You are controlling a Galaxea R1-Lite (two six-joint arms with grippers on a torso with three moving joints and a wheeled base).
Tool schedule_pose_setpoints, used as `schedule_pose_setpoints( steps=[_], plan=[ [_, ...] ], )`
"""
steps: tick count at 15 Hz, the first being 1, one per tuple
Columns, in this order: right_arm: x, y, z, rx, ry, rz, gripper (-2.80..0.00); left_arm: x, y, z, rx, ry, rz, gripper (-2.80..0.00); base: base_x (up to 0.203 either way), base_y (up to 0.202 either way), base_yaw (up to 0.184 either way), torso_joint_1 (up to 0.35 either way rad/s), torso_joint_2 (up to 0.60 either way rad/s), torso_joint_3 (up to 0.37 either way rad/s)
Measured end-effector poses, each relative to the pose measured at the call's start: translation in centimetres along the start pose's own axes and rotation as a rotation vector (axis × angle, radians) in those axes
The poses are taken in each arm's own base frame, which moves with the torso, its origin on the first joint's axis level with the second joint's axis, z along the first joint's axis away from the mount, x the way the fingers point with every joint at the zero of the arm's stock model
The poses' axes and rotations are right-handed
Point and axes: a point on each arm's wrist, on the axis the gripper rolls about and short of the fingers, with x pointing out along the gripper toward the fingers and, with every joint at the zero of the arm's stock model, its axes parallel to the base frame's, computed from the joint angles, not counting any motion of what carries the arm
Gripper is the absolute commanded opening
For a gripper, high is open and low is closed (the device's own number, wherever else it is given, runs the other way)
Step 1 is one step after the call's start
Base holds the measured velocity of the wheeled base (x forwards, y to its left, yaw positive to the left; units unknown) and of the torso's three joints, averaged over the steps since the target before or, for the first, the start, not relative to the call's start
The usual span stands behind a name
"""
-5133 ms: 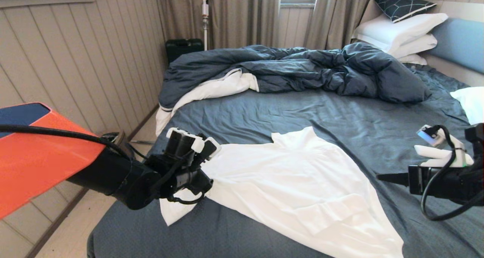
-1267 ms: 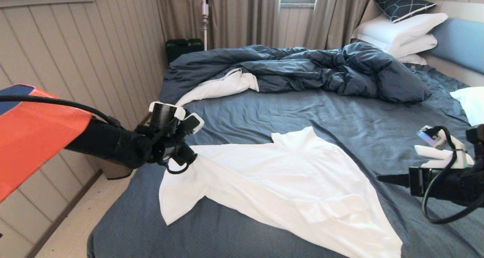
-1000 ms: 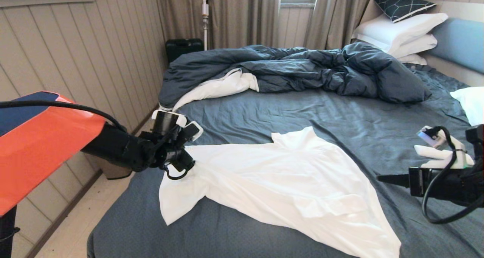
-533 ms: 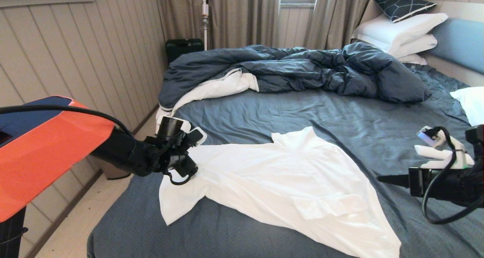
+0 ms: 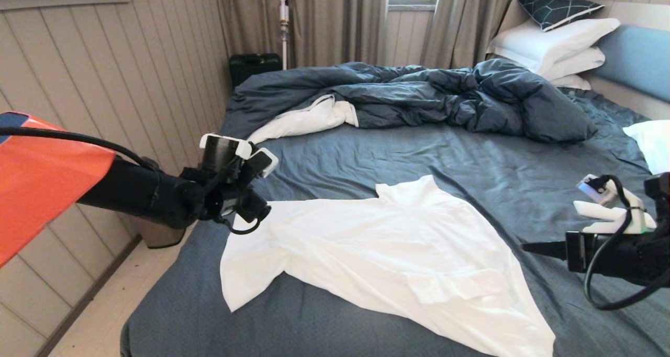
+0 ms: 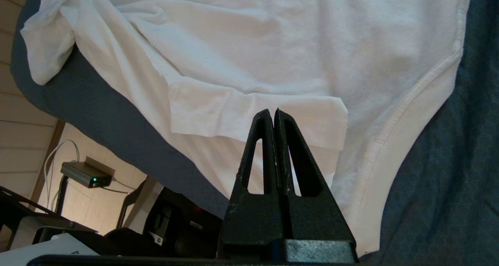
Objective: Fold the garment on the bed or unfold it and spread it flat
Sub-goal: Fold the white T-shirt
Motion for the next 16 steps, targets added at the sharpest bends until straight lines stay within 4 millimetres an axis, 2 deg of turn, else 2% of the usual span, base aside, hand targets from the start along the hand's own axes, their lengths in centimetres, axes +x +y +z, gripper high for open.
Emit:
schedule_pose_setpoints(
  steps=[5,12,16],
  plan=[
    [0.0,0.0,-0.1,0.000,0.000,0.001,-2.80,-2.6,-1.1,-3.7,-0.003,0.093,-0.051,0.00,0.000,0.000,0.000,0.000,0.00,0.000],
    [0.1,0.0,-0.2,0.002,0.006,0.002,-2.80,-7.2,-4.9,-4.2,0.044,0.046,-0.140,0.00,0.000,0.000,0.000,0.000,0.00,0.000],
    [0.1,0.0,-0.2,0.003,0.007,0.002,-2.80,-7.5,-5.7,-4.2,0.058,0.045,-0.155,0.00,0.000,0.000,0.000,0.000,0.00,0.000]
  ],
)
